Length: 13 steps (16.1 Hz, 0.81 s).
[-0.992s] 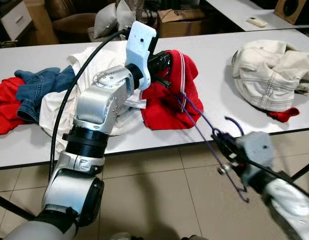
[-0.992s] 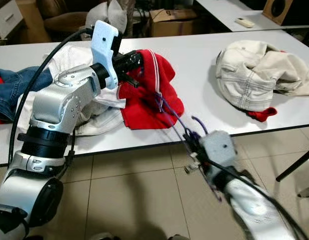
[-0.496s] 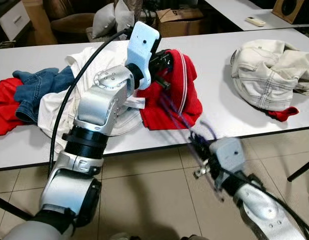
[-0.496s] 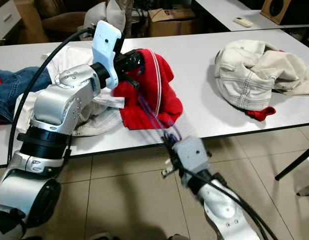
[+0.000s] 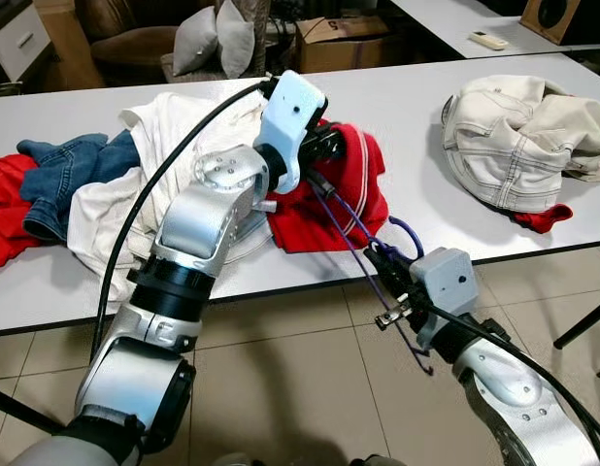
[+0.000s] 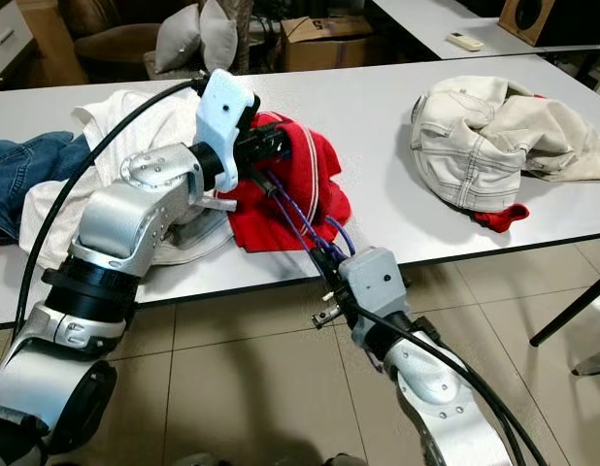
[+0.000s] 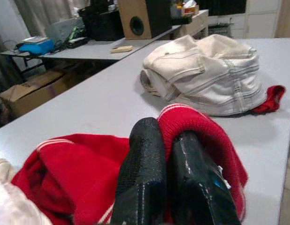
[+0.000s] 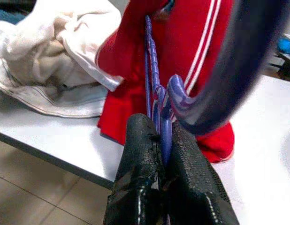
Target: Hang hanger
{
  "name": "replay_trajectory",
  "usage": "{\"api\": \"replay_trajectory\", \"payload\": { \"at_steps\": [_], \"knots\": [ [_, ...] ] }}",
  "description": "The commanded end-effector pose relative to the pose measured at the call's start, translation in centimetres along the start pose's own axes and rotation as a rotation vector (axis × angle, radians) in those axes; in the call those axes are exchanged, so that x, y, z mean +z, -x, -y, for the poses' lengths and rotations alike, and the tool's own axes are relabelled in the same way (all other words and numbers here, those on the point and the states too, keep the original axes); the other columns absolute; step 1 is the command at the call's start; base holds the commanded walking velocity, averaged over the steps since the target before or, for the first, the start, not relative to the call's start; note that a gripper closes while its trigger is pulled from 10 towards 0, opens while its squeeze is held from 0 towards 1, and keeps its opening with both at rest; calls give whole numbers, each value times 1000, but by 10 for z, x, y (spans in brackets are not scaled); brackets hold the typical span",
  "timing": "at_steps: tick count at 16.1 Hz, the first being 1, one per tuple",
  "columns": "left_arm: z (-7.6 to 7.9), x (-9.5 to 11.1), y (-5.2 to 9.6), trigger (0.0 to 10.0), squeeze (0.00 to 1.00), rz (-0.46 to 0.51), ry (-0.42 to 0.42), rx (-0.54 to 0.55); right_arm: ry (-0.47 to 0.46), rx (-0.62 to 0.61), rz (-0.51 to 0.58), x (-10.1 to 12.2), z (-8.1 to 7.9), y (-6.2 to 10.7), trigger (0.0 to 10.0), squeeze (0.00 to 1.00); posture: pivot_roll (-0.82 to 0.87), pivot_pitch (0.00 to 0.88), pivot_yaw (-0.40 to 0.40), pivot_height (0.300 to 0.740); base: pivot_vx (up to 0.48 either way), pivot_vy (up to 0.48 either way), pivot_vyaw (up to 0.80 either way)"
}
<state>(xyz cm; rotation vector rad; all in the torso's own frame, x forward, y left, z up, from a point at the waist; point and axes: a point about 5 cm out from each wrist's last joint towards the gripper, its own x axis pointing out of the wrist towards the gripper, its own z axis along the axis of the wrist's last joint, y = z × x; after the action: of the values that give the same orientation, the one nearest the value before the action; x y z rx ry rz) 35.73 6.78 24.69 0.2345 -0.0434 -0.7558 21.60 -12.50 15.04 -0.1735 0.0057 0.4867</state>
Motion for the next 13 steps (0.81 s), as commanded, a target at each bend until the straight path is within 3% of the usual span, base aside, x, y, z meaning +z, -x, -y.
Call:
{"api": "replay_trajectory", "payload": {
  "at_steps": [1, 3, 6, 13],
  "knots": [
    [-2, -6, 1, 0, 0, -22, -28, 31, -46, 6, 34, 9, -3, 1, 10000, 0, -79, 2, 52, 740, 0, 0, 0],
    [-5, -8, 0, 0, 0, -35, -59, 55, -104, -14, 47, 11, -3, 2, 10000, 0, -82, 1, 54, 740, 0, 0, 0],
    [-12, -10, 1, 0, 0, -52, -107, 98, -229, -144, 32, 9, 5, 13, 10000, 0, -91, 0, 59, 740, 0, 0, 0],
    [-20, -14, 2, 78, 0, -79, -203, 127, -317, -346, 38, 13, 28, 22, 10000, 0, -103, 0, 63, 740, 0, 0, 0]
  ]
}}
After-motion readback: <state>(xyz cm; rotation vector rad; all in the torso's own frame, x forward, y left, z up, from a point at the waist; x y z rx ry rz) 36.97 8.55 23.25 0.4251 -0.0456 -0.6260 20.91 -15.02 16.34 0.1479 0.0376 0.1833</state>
